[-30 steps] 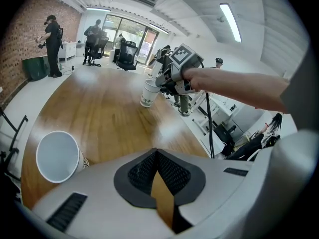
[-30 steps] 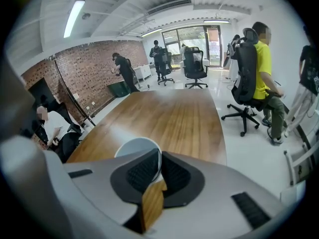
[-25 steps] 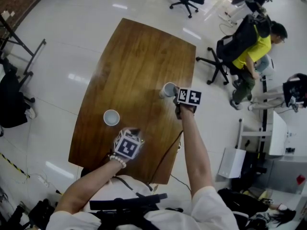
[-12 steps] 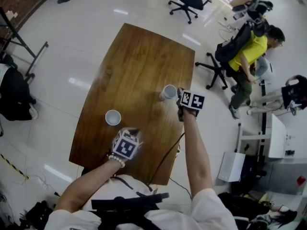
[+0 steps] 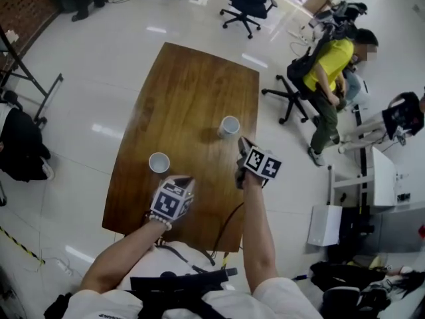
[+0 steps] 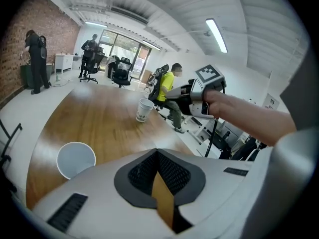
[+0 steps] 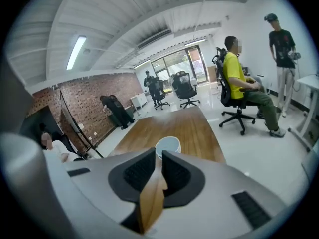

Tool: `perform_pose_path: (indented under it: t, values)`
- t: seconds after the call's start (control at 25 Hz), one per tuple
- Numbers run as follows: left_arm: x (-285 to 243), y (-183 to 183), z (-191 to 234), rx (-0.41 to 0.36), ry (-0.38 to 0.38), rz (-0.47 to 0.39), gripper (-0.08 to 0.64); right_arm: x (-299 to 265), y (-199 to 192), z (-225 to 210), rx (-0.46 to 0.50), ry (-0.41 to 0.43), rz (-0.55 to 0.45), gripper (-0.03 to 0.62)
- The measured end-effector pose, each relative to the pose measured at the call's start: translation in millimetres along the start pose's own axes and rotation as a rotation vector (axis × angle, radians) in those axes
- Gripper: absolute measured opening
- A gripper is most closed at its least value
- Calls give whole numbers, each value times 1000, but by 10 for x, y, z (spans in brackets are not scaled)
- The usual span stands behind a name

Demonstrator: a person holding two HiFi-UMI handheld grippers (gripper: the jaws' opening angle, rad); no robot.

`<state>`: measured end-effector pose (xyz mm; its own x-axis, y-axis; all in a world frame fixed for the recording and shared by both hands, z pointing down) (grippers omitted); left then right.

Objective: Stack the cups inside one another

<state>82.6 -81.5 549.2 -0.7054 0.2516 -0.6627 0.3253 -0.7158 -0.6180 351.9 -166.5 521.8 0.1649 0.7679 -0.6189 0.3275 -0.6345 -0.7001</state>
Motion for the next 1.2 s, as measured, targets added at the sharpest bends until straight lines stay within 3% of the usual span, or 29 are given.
perform_pose_path:
  t: [0.32,0.56,0.8,1.0,1.2]
  values:
    - [235,-106,-107,-70,-74,-3,-8,365,-566,371,-51,5,-3,63]
    - [437,-225,-35,-98,-85,0,-6,434,-790,637,-52,14,9,63]
    - [676,-353,273,-51,12,-7,-5,178,-1059,1014,-39,73,113,143]
    - [890,-447,570,-15,112,-24,-5,-98,-1241,1366,-5,129,208,149]
    - [1125,-493,887,60,178,-59,-3,-344,-1366,1657,73,128,271,147]
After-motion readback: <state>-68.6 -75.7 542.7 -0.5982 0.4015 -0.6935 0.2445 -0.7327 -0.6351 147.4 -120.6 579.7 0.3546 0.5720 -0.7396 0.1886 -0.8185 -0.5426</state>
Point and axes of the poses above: the fingertips, and each gripper's own axes: x backward along the fingers, z to its left, y out of its top, the point moved 9 cm from there along x, backward along the fingers, and after that the axes turned 2 degrees about z, right-handed, at the moved point
